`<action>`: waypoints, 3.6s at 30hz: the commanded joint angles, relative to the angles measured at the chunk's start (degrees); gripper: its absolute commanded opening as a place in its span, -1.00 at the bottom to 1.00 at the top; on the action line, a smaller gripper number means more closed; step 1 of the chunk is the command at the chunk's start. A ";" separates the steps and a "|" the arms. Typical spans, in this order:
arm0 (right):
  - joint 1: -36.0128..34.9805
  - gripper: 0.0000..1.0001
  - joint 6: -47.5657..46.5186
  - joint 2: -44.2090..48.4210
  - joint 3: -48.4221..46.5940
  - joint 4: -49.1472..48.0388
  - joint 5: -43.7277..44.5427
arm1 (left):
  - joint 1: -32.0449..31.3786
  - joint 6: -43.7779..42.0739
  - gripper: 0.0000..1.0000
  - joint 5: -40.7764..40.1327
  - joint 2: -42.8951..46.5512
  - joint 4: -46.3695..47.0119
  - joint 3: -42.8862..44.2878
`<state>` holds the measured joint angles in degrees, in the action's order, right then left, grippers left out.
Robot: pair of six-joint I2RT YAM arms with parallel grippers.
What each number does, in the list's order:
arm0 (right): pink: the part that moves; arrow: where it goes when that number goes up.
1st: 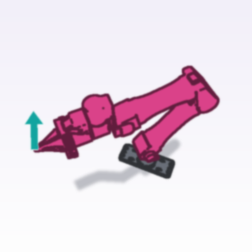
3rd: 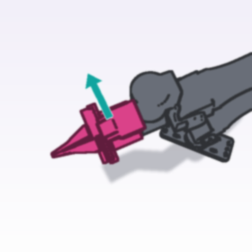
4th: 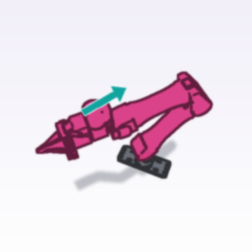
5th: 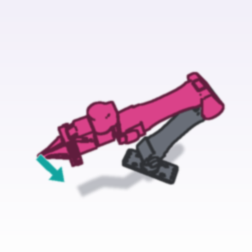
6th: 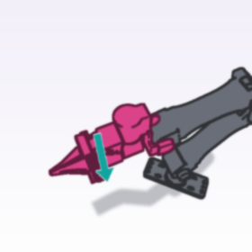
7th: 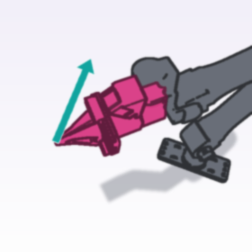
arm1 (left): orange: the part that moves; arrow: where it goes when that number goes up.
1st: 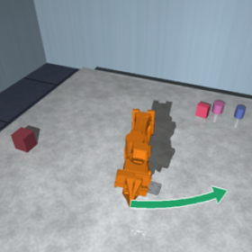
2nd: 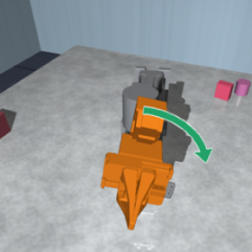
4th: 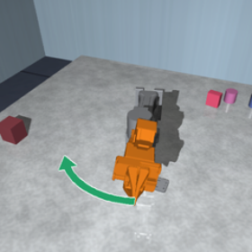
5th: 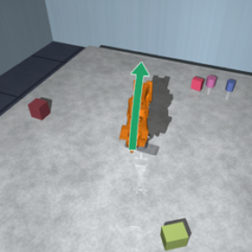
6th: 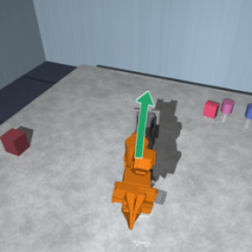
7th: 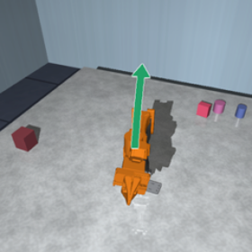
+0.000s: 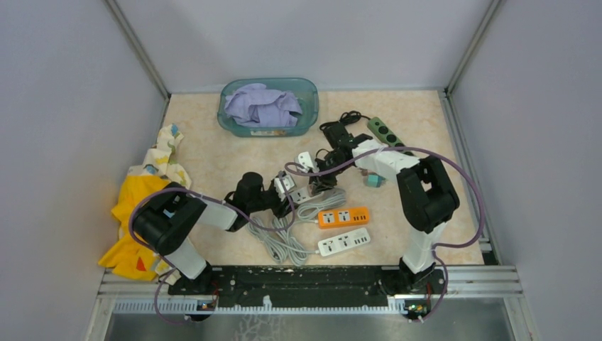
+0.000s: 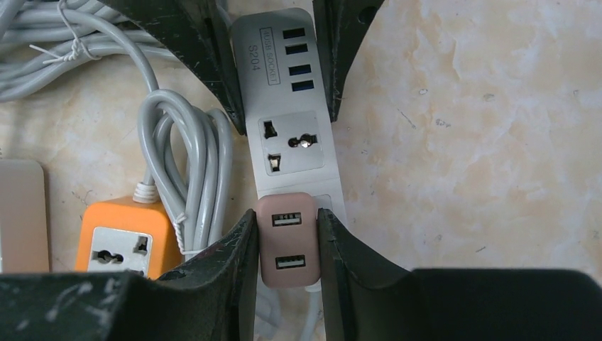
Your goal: Pull the plug off the socket
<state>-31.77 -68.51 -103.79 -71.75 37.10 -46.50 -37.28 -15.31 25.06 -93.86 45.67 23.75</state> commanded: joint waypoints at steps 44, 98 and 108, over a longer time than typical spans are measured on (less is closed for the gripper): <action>-4.72 -1.00 9.09 3.91 1.04 -8.81 -6.43 | 0.44 5.14 -0.99 0.61 -2.53 -7.00 2.15; 0.93 -1.00 14.94 8.58 4.63 -14.04 -13.24 | 0.48 6.05 -0.99 -1.15 -3.01 -11.46 3.61; 7.69 -1.00 2.12 10.74 3.98 -2.95 -21.50 | 0.54 6.15 -0.99 -1.26 -3.23 -12.39 4.53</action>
<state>-24.53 -63.66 -98.67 -65.60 33.10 -57.23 -37.10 -11.14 27.64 -94.76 40.05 28.34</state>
